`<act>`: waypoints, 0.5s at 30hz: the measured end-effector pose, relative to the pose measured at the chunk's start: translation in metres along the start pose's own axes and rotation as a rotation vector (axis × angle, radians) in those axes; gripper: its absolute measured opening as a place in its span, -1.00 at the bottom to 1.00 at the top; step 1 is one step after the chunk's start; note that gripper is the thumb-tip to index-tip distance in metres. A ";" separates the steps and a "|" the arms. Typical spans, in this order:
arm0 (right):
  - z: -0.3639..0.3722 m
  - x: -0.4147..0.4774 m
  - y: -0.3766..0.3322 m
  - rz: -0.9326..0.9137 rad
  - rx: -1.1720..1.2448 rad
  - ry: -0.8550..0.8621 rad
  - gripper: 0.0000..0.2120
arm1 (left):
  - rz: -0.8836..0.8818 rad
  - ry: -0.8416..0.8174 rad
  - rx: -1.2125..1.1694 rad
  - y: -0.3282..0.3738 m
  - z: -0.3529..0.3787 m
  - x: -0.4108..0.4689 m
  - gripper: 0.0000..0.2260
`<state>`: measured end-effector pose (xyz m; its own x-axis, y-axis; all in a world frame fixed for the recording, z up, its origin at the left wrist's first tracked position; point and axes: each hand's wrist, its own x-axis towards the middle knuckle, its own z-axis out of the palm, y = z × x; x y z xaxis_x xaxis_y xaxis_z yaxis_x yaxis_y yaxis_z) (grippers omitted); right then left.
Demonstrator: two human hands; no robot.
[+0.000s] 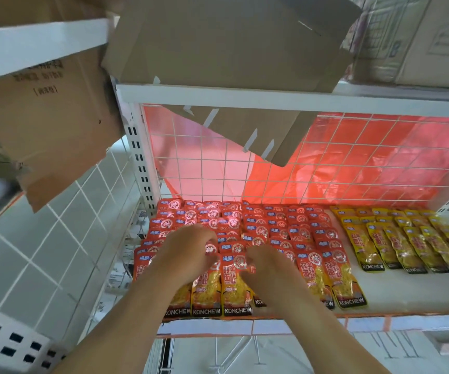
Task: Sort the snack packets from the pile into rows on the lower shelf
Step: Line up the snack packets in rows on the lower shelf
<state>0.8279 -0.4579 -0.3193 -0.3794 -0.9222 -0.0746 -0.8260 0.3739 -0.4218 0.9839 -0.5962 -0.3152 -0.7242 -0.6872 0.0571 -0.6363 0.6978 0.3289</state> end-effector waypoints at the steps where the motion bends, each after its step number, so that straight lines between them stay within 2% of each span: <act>1: -0.010 0.001 0.001 -0.031 0.002 0.047 -0.87 | 0.027 0.024 -0.027 0.004 -0.005 0.003 -0.66; 9: -0.119 -0.011 0.010 -0.165 0.134 0.394 -0.85 | 0.270 0.279 -0.210 0.075 -0.067 0.023 -0.72; 15: -0.205 -0.056 0.044 -0.248 0.164 0.650 -0.82 | 0.492 0.406 -0.263 0.174 -0.119 0.018 -0.72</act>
<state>0.7279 -0.3695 -0.1484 -0.4027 -0.7140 0.5728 -0.8659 0.0943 -0.4912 0.8924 -0.5113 -0.1447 -0.7228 -0.3604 0.5896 -0.1368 0.9110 0.3891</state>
